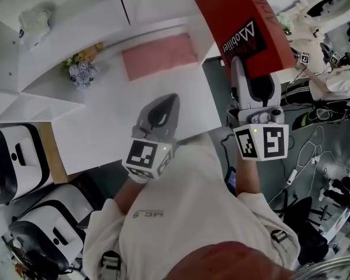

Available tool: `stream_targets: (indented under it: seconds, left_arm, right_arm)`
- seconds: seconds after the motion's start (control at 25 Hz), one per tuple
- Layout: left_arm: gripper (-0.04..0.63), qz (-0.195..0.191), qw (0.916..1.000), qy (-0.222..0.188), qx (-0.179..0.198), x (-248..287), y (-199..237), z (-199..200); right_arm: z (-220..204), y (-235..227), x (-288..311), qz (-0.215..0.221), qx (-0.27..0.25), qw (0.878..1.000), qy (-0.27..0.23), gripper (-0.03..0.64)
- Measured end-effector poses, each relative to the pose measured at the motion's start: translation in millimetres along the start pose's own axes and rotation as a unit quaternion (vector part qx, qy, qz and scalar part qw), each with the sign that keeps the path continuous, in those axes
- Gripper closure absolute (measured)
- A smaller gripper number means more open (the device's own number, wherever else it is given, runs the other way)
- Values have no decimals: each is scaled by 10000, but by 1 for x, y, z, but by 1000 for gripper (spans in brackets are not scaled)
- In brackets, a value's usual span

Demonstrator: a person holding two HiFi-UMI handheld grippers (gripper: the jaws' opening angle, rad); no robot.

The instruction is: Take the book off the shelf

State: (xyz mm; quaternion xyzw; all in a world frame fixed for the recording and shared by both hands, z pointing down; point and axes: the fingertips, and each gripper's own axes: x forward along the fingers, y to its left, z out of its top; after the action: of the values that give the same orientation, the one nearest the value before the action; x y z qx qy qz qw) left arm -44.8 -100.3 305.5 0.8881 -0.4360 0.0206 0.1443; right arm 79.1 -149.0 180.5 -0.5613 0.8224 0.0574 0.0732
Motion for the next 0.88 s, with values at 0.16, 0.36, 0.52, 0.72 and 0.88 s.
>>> stream_targets:
  seconds: [0.16, 0.36, 0.52, 0.72, 0.88]
  left_arm:
    - [594, -91, 9999, 9, 50, -2, -6, -1]
    - [594, -160, 9998, 48, 76, 2, -12, -5]
    - [594, -120, 9999, 88, 62, 4, -13, -14]
    - [594, -40, 9998, 190, -7, 8, -5, -37]
    - [594, 9, 9994, 338, 36, 6, 1, -50]
  right_arm:
    - [2, 5, -23, 49, -3, 10000, -63, 449]
    - [1, 4, -46, 63, -21, 9999, -139, 451]
    - [-9, 0, -72, -27, -43, 10000, -66, 451]
    - [-56, -8, -100, -153, 178, 9989, 400, 451]
    - [-92, -6, -105, -214, 297, 9957, 850, 451]
